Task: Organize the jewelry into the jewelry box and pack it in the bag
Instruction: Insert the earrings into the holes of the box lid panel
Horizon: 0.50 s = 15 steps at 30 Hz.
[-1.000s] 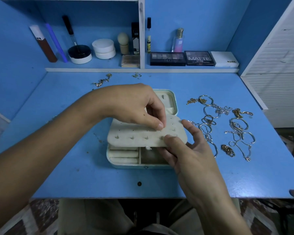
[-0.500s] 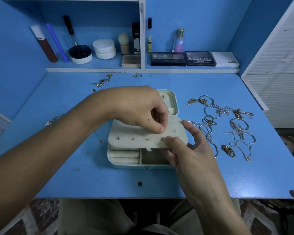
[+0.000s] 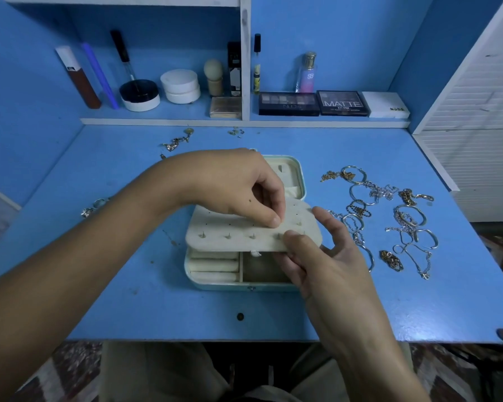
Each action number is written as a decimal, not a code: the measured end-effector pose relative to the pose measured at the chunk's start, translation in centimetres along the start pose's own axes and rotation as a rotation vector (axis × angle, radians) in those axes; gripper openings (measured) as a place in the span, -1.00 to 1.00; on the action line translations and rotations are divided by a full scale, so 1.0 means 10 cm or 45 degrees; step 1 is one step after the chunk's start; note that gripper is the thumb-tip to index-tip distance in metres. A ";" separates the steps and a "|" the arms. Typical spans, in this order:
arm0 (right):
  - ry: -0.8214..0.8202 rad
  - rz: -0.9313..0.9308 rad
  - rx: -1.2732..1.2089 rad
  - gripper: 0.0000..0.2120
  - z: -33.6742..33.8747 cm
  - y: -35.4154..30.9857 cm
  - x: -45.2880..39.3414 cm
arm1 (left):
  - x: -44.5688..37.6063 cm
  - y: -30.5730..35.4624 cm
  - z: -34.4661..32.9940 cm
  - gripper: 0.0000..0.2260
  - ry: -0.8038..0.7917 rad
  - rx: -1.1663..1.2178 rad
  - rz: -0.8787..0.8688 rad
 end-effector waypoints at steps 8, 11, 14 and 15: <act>-0.024 0.053 -0.123 -0.65 -0.11 -0.15 -0.08 | 0.30 -0.41 0.31 -0.88 0.393 0.386 -0.084; -0.044 0.054 -0.088 -0.56 -0.16 -0.25 -0.15 | 0.46 -0.62 0.43 -0.88 0.613 0.647 -0.139; -0.014 0.054 -0.032 -0.63 -0.15 -0.31 -0.23 | 0.62 -0.82 0.51 -0.78 0.868 0.803 -0.182; -0.012 0.055 -0.023 -0.66 -0.14 -0.32 -0.27 | 0.66 -0.89 0.52 -0.80 0.930 0.851 -0.183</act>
Point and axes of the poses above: each hand's wrist, its own x-axis away from the middle knuckle, its own z-axis out of the back of the hand, y = z × x, the point moved 8 cm from there along -x, towards the middle knuckle, and after that the axes turned 8 degrees about z, right-handed, at the moved point
